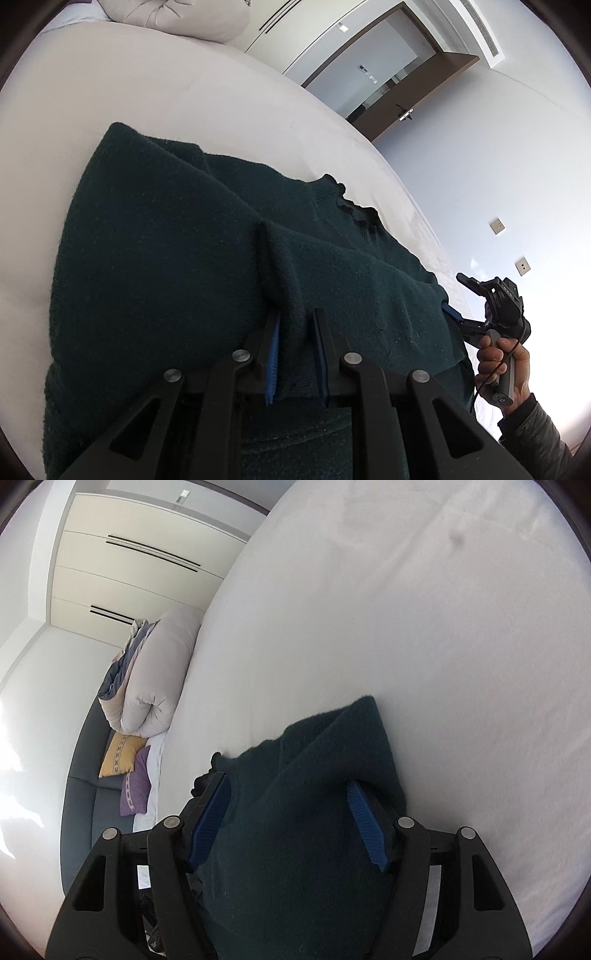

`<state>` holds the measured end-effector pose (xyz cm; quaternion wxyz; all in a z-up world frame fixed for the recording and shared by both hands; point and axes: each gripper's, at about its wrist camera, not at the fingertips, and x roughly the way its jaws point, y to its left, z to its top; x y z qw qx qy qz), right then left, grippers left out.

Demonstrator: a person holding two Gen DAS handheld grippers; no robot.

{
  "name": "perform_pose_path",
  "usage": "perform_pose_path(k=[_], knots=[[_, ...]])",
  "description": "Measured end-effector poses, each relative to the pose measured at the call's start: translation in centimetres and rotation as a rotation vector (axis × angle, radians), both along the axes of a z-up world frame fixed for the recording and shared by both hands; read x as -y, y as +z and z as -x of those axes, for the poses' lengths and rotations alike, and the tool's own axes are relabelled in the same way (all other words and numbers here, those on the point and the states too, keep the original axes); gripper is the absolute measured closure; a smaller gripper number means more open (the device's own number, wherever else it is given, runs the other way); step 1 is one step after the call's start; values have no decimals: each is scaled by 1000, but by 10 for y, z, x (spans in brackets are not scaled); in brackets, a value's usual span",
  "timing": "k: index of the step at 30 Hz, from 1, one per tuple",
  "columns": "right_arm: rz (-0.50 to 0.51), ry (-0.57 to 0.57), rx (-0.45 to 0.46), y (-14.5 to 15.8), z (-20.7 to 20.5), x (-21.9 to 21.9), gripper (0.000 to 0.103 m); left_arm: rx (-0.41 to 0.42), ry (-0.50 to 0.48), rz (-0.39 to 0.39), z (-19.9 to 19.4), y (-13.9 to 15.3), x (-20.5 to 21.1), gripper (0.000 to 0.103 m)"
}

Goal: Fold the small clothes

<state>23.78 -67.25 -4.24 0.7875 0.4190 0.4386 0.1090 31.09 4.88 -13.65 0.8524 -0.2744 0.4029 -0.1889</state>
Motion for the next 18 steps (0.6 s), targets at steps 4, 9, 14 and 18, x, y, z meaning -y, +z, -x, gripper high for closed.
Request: perform_pose_path(k=[4,9,14,18], knots=[[-6,-7,13,-1,-12,1,38,6,0,0,1,0,0,86],[-20,47,65,-2,30,4,38,-7,5,16,5,4,-4,84],[3,60,15,-1,108,15,38,-38,9,-26,46,27,-9,36],[17,29,21,10,185,31,38,-1,44,-93,109,54,-22,18]])
